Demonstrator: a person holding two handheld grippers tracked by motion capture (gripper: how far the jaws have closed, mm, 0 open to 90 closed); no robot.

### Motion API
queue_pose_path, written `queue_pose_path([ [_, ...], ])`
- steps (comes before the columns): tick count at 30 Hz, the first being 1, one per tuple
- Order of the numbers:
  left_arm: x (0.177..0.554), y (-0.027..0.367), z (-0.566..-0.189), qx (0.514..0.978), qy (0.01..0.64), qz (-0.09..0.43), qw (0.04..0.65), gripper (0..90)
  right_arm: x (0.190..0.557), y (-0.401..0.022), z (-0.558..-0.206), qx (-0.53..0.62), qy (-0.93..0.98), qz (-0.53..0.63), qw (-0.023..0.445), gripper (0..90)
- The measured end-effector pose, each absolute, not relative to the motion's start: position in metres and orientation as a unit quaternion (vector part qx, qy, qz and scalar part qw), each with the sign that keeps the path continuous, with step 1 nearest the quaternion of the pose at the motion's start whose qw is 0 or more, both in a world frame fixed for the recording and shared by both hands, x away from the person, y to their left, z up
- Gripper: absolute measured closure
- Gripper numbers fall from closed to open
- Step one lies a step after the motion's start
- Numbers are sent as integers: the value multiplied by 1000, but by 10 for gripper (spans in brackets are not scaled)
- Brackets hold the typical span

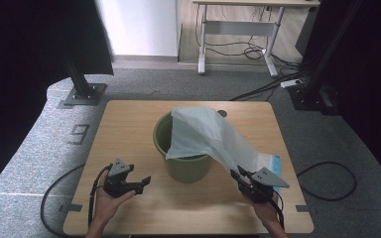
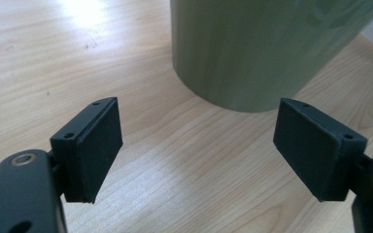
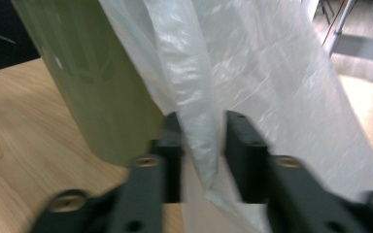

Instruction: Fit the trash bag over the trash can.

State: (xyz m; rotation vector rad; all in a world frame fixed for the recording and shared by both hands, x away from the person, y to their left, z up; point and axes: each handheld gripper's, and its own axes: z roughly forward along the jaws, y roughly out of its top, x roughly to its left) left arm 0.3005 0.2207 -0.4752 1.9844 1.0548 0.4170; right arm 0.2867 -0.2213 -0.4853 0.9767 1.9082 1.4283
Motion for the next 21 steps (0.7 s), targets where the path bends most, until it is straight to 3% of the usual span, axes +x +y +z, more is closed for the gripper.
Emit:
queue_pose_path([
  [1, 298, 218, -468, 791, 413, 171, 418, 183, 287, -222, -482, 363, 709, 534, 284, 846],
  [3, 297, 215, -461, 790, 407, 176, 424, 188, 287, -225, -474, 360, 705, 537, 292, 881],
  [11, 292, 202, -429, 787, 382, 198, 442, 201, 287, -229, -432, 329, 697, 540, 338, 886],
  [21, 294, 179, -399, 797, 345, 211, 448, 207, 293, -225, -405, 311, 704, 538, 345, 886],
])
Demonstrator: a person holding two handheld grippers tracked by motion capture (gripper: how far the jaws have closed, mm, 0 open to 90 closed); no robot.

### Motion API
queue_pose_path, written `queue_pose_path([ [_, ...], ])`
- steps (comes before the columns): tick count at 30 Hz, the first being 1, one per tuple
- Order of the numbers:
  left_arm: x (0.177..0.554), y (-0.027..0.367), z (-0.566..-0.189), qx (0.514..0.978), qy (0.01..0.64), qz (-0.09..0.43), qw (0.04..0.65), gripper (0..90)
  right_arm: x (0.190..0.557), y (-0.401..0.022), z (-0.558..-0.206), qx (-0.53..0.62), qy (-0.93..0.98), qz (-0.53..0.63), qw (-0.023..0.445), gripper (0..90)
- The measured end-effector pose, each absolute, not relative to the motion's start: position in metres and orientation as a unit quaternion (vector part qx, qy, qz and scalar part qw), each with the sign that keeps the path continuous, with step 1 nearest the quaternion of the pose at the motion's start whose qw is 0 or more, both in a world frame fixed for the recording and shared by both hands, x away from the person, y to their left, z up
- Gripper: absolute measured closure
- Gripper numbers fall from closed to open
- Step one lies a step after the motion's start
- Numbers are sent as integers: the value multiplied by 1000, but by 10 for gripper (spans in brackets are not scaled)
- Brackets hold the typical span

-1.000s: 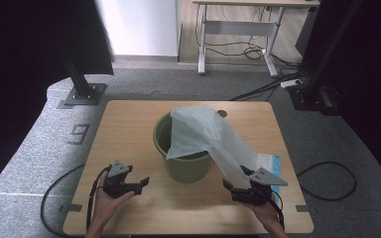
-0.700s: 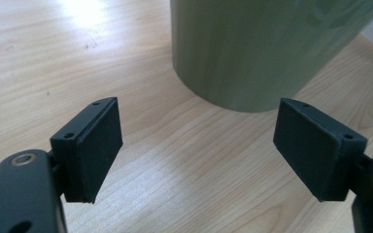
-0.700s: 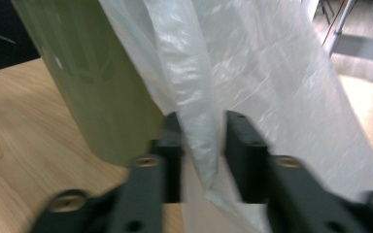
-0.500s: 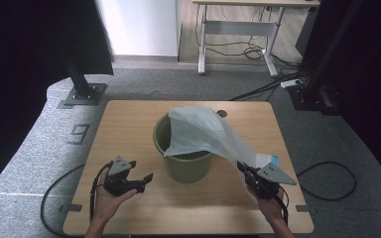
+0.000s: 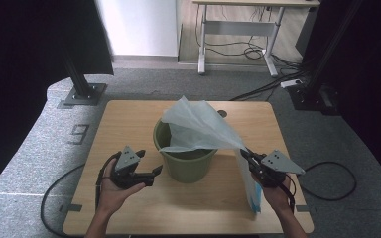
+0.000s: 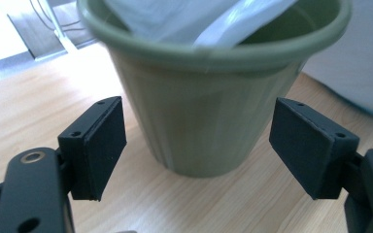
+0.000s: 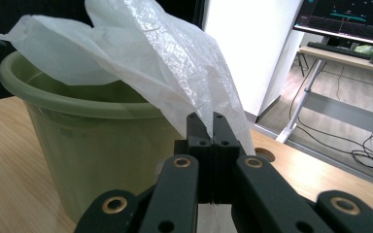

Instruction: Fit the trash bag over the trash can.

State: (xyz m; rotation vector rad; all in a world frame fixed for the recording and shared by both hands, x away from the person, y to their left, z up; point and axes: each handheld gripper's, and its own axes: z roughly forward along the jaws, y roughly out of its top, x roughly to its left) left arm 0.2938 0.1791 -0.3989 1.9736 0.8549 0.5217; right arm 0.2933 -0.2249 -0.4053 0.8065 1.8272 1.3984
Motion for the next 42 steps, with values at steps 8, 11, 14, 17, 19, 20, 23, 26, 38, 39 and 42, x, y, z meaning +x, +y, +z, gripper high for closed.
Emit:
queue_pose_path([
  [8, 299, 173, -384, 777, 358, 217, 471, 195, 298, -229, -411, 324, 708, 532, 333, 885],
  [11, 302, 171, -381, 768, 364, 220, 479, 192, 299, -227, -411, 323, 711, 530, 329, 885],
  [14, 304, 169, -378, 763, 367, 221, 483, 191, 301, -223, -407, 321, 714, 529, 328, 885],
  [17, 309, 164, -371, 759, 366, 223, 490, 191, 304, -219, -402, 321, 716, 527, 328, 885],
  [19, 311, 161, -368, 757, 363, 223, 495, 192, 306, -217, -399, 322, 717, 525, 327, 885],
  [20, 312, 159, -366, 757, 361, 223, 496, 192, 306, -216, -398, 323, 718, 524, 326, 885],
  [23, 315, 154, -361, 759, 354, 222, 499, 192, 308, -211, -394, 322, 720, 523, 323, 885],
  [26, 316, 150, -360, 761, 350, 223, 498, 192, 309, -207, -390, 319, 722, 523, 322, 885],
  [38, 317, 122, -358, 796, 297, 193, 490, 172, 304, -198, -377, 307, 723, 536, 310, 885],
  [39, 317, 122, -358, 796, 297, 193, 490, 158, 304, -198, -377, 307, 723, 536, 310, 885],
  [42, 316, 116, -359, 802, 288, 192, 486, 150, 302, -199, -372, 309, 720, 546, 295, 885],
])
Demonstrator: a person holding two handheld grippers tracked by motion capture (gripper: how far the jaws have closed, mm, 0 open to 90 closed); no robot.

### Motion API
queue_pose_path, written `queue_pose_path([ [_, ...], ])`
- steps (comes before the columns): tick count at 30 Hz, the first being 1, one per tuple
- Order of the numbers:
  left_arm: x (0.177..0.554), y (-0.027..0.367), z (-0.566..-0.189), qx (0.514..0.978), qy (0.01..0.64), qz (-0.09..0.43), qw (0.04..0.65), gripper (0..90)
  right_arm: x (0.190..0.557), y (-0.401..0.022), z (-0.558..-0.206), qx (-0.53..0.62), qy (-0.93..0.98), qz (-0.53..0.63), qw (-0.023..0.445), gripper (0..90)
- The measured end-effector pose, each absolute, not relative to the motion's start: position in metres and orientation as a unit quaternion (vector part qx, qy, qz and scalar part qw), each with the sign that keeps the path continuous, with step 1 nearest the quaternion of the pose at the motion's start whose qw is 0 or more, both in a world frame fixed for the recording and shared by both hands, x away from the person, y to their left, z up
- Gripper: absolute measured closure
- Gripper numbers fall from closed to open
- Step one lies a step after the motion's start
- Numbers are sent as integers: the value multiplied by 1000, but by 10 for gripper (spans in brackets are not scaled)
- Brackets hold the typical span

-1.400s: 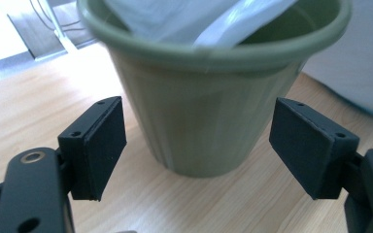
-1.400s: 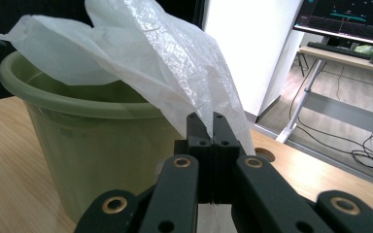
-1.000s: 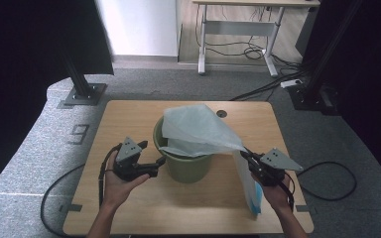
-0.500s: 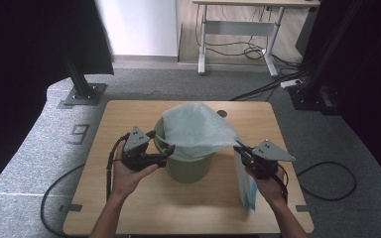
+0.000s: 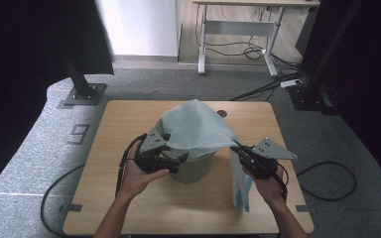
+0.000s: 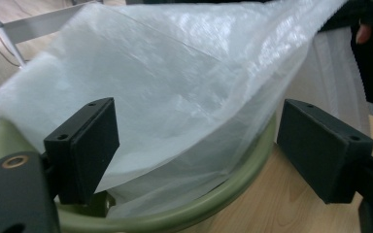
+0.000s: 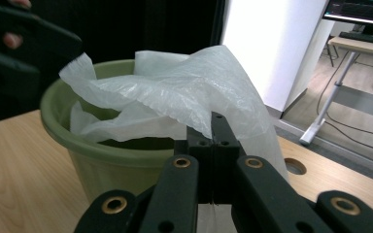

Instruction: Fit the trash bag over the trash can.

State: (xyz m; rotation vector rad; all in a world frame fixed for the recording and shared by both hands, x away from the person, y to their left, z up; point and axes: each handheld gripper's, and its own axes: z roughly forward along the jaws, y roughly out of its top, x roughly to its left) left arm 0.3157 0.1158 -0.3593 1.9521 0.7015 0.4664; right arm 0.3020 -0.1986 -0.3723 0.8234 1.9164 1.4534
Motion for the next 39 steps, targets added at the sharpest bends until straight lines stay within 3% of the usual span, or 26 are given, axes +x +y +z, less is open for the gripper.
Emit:
queue_pose_path([
  [6, 319, 107, -361, 794, 300, 199, 489, 156, 304, -196, -364, 310, 720, 553, 282, 885],
  [10, 324, 97, -362, 792, 306, 204, 488, 237, 307, -194, -364, 311, 719, 556, 278, 885],
  [14, 328, 85, -366, 796, 312, 203, 477, 391, 309, -191, -365, 313, 720, 557, 271, 885],
  [19, 332, 80, -370, 810, 300, 163, 477, 682, 308, -192, -370, 313, 720, 559, 265, 875],
  [21, 334, 79, -371, 814, 296, 145, 478, 713, 308, -192, -371, 312, 721, 560, 263, 861],
  [22, 336, 79, -371, 815, 296, 132, 480, 769, 306, -193, -375, 311, 722, 563, 254, 775],
  [24, 336, 79, -371, 814, 298, 128, 481, 795, 304, -192, -379, 315, 722, 563, 251, 669],
  [25, 336, 79, -372, 814, 301, 125, 482, 795, 304, -192, -379, 315, 722, 563, 251, 669],
  [26, 337, 79, -372, 813, 304, 123, 482, 815, 302, -192, -384, 320, 719, 562, 255, 566],
  [27, 337, 79, -372, 813, 304, 123, 482, 822, 302, -192, -384, 320, 719, 562, 255, 566],
  [28, 338, 80, -373, 811, 308, 120, 483, 831, 298, -193, -387, 325, 714, 564, 260, 475],
  [39, 340, 82, -373, 800, 322, 119, 492, 883, 276, -198, -425, 355, 698, 568, 251, 256],
])
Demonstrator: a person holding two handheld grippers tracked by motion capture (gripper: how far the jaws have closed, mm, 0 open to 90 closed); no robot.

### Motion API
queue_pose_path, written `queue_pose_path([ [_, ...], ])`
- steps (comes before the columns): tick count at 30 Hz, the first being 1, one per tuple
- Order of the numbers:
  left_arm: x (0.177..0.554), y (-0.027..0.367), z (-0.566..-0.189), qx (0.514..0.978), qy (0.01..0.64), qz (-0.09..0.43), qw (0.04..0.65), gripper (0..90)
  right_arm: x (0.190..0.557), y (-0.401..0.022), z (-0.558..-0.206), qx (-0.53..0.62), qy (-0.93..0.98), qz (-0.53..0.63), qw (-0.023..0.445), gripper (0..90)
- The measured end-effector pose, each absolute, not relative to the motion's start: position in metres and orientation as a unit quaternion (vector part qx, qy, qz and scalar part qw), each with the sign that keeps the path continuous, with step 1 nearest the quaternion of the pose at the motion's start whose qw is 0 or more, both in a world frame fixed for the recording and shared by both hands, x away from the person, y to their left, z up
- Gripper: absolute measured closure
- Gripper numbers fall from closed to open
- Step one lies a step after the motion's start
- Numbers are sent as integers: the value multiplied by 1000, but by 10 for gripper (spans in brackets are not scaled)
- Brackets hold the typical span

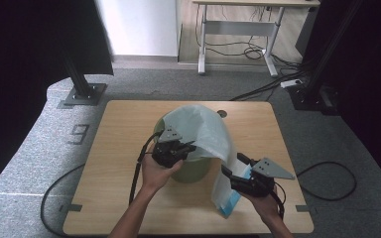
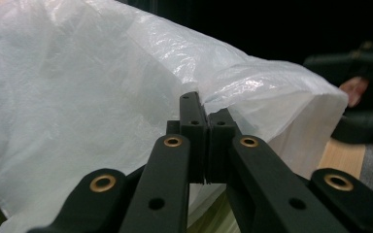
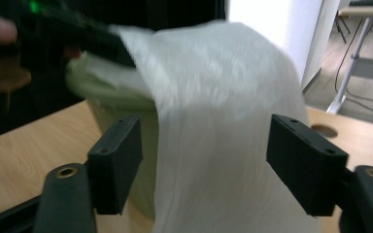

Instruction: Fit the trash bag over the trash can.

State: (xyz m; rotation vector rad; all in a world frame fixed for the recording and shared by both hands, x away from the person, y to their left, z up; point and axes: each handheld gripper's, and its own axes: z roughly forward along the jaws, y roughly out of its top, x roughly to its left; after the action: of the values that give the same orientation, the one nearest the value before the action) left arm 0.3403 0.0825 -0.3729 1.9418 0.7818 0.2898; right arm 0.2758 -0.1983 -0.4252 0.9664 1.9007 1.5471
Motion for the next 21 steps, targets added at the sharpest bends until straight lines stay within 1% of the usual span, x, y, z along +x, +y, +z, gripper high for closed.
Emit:
queue_pose_path([
  [3, 340, 84, -374, 798, 325, 117, 494, 887, 273, -194, -440, 368, 698, 558, 257, 222],
  [6, 340, 85, -374, 798, 324, 117, 494, 888, 273, -191, -450, 378, 697, 553, 256, 216],
  [7, 340, 84, -374, 798, 324, 116, 494, 888, 273, -186, -460, 386, 698, 548, 254, 214],
  [13, 339, 84, -372, 799, 322, 115, 495, 888, 283, -179, -475, 411, 691, 532, 265, 251],
  [15, 339, 86, -372, 800, 320, 113, 494, 888, 289, -177, -480, 415, 695, 522, 267, 412],
  [17, 340, 87, -373, 801, 318, 107, 496, 883, 291, -179, -481, 413, 701, 513, 275, 593],
  [18, 340, 87, -374, 801, 318, 105, 496, 881, 292, -182, -480, 413, 701, 511, 279, 659],
  [19, 340, 87, -374, 801, 318, 105, 496, 880, 292, -182, -480, 413, 701, 511, 279, 659],
  [20, 340, 86, -375, 802, 318, 100, 496, 878, 292, -190, -475, 420, 694, 502, 300, 767],
  [21, 340, 86, -375, 802, 318, 100, 496, 877, 292, -190, -475, 420, 694, 502, 300, 767],
])
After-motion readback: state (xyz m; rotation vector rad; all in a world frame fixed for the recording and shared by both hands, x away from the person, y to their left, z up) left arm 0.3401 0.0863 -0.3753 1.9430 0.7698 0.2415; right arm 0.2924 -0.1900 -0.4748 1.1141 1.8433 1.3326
